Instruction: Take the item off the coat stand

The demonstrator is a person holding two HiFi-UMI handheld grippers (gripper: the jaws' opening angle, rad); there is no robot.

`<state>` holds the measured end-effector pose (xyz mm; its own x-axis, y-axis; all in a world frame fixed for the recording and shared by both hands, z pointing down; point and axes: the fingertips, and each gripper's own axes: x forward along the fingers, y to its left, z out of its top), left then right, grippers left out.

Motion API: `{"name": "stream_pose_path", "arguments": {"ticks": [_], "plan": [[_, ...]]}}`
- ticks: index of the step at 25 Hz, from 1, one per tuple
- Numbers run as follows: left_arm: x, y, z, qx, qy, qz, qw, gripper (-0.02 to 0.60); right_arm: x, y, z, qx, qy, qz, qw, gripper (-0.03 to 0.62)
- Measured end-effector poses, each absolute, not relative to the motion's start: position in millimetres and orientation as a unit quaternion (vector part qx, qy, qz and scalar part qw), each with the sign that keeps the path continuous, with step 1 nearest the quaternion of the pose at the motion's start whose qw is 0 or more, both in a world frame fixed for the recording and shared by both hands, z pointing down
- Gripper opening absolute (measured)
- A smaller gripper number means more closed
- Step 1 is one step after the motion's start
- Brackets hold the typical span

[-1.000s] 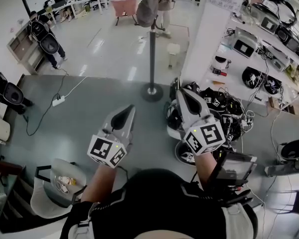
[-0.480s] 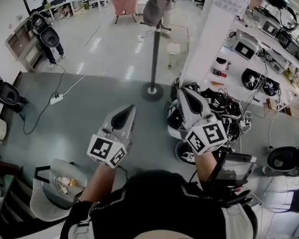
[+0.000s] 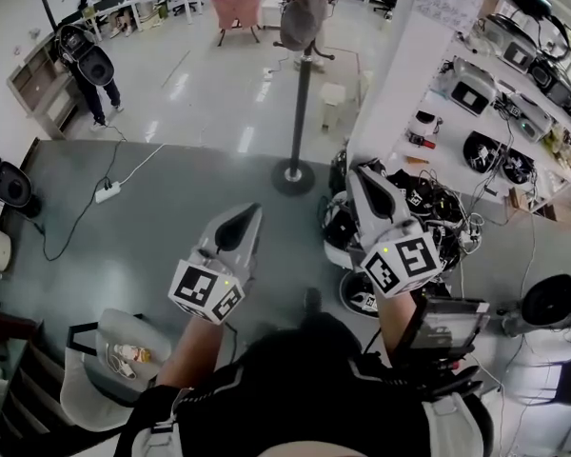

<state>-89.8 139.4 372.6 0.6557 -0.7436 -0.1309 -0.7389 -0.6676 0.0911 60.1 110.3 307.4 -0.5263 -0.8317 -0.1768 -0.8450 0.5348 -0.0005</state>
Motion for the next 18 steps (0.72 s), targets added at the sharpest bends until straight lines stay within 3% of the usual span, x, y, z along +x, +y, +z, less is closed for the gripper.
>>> {"name": "stream_pose_path", "arguments": {"ticks": [18], "plan": [[-56.2, 46.6, 360.2, 0.9, -0.432, -0.064, -0.002, 0.017, 94.3, 9.2, 305.4, -0.46, 0.882, 0.038, 0.091, 0.009]]}}
